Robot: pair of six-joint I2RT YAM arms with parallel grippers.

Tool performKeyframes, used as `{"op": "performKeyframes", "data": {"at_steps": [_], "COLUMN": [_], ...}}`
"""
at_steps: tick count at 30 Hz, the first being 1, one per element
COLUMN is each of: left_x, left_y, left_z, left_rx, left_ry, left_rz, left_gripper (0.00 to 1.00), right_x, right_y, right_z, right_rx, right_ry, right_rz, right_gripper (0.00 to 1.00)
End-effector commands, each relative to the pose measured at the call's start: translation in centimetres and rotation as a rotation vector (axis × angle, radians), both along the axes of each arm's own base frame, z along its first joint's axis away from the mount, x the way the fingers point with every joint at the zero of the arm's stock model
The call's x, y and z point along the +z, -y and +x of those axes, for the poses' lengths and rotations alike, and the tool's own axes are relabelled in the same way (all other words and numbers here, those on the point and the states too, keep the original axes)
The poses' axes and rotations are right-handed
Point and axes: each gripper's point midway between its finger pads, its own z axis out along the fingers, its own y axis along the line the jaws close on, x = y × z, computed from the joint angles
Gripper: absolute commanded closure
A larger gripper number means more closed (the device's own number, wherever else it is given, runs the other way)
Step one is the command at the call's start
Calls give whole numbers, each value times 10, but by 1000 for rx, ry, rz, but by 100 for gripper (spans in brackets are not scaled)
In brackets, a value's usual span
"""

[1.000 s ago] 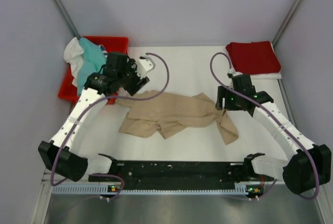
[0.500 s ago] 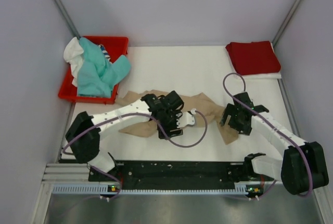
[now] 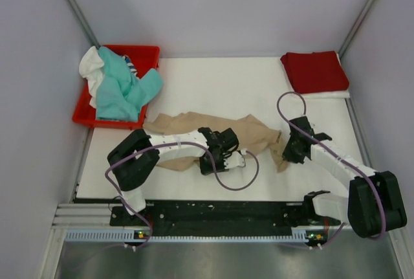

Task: Fold and stack the t-shirts
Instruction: Flatten out the tshirt

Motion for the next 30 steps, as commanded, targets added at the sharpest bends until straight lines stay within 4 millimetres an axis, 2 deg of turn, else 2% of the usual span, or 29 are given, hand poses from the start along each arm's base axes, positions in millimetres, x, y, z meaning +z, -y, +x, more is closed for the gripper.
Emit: {"op": "performKeyframes", "data": {"at_steps": [1,2,3,6,9,10,12,14,16,17,19,20,22,26,30], "left_x": [-7,-4,1,25,68,89,145,206,272,307,362,388,426,478,502], "left_y": [-10,-11,-13,-25,-41,-46,-61,-77,-98,-110,-134,-144,-163,-195,-218], "left_z": [34,45,58,98,136,148,164,176,182,181,175,167,152,121,93], "left_rx": [57,69,85,170,295,332,395,445,490,514,554,569,597,647,680], "left_ry": [161,214,271,395,484,513,589,685,810,888,1016,1068,1151,1279,1348], "left_rz": [87,97,109,110,49,19,-57,-134,-214,-247,-276,-295,-320,-375,-418], "left_gripper": [84,95,100,100,100,100,100,100,100,100,100,100,100,100,100], "right_x": [59,75,95,153,206,223,259,296,343,364,404,423,457,505,532], "right_y": [-1,-1,-1,1,1,0,2,7,14,18,27,32,40,38,34], "right_z": [48,57,66,87,99,101,104,104,101,97,86,79,62,24,-15], "right_rx": [21,29,39,76,131,148,177,206,211,212,200,191,177,249,325], "right_ry": [220,265,316,447,557,591,664,735,828,864,946,987,1064,1205,1294], "right_rz": [0,-4,-6,-33,-57,-61,-86,-129,-175,-204,-250,-270,-297,-315,-316], "right_gripper": [100,100,100,100,100,100,100,100,100,100,100,100,100,100,100]}}
